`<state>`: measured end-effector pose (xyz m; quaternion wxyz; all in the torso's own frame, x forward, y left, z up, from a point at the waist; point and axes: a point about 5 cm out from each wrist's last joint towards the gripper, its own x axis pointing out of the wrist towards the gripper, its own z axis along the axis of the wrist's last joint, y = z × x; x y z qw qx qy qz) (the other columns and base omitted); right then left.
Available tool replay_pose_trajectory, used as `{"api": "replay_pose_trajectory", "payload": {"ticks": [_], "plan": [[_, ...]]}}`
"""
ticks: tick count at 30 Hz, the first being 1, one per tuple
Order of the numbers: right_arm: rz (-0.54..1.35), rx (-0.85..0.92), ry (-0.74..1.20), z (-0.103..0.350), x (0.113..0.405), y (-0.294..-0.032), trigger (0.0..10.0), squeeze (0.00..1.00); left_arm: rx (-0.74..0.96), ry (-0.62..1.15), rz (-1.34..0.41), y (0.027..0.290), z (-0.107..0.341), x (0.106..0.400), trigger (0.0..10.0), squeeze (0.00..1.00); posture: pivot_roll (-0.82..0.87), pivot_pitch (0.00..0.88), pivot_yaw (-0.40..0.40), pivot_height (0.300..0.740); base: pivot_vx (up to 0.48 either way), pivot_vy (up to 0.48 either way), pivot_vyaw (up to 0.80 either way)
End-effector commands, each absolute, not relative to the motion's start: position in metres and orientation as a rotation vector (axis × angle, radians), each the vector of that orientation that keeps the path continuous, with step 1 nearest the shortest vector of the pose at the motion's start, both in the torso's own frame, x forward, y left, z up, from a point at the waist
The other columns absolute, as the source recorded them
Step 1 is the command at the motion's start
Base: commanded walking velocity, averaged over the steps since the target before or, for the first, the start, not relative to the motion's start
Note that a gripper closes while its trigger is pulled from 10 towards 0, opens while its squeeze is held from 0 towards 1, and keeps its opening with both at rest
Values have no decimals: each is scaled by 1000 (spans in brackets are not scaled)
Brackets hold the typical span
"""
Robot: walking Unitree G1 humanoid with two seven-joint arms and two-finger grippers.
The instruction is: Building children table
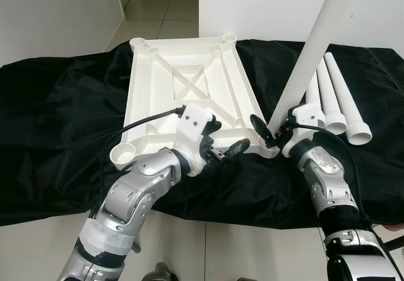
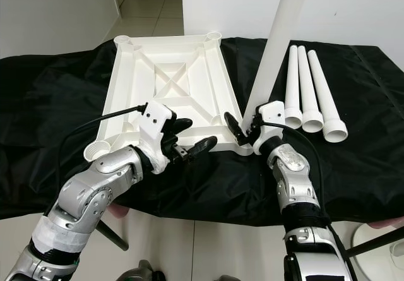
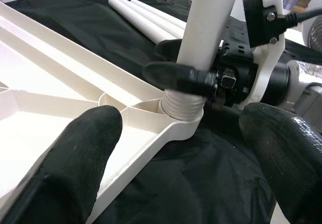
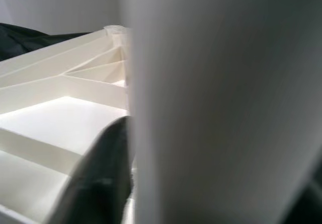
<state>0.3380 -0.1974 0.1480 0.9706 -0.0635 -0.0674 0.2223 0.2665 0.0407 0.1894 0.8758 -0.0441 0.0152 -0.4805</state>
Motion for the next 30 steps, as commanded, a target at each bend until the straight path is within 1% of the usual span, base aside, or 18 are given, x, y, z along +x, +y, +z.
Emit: {"api": "replay_pose_trajectory", "payload": {"ticks": [1, 7, 8, 19, 23, 28, 30], "plan": [[464, -144, -129, 146, 339, -197, 0, 0, -87, 31, -1064, 39, 192, 264, 10000, 0, 5, 9, 55, 740, 0, 0, 0], [456, -138, -106, 140, 338, -201, 0, 0, -90, 31, -1053, 39, 192, 264, 10000, 0, 6, 12, 53, 740, 0, 0, 0], [439, -135, -95, 137, 337, -202, 10000, 0, -91, 32, -1050, 40, 191, 263, 10000, 0, 7, 16, 49, 740, 0, 0, 0], [365, -50, -77, 129, 334, -201, 10000, 0, -100, 34, -1040, 40, 191, 263, 10000, 0, 0, 26, 41, 740, 0, 0, 0], [273, 2, -85, 129, 334, -189, 10000, 0, -102, 32, -1037, 39, 190, 263, 10000, 0, -4, 28, 38, 740, 0, 0, 0], [220, 1, -79, 130, 333, -182, 10000, 0, -103, 32, -1037, 39, 190, 263, 10000, 0, -4, 26, 36, 740, 0, 0, 0], [163, 3, -76, 130, 332, -175, 10000, 0, -102, 31, -1032, 39, 189, 263, 10000, 0, -8, 19, 27, 740, 0, 0, 0]]}}
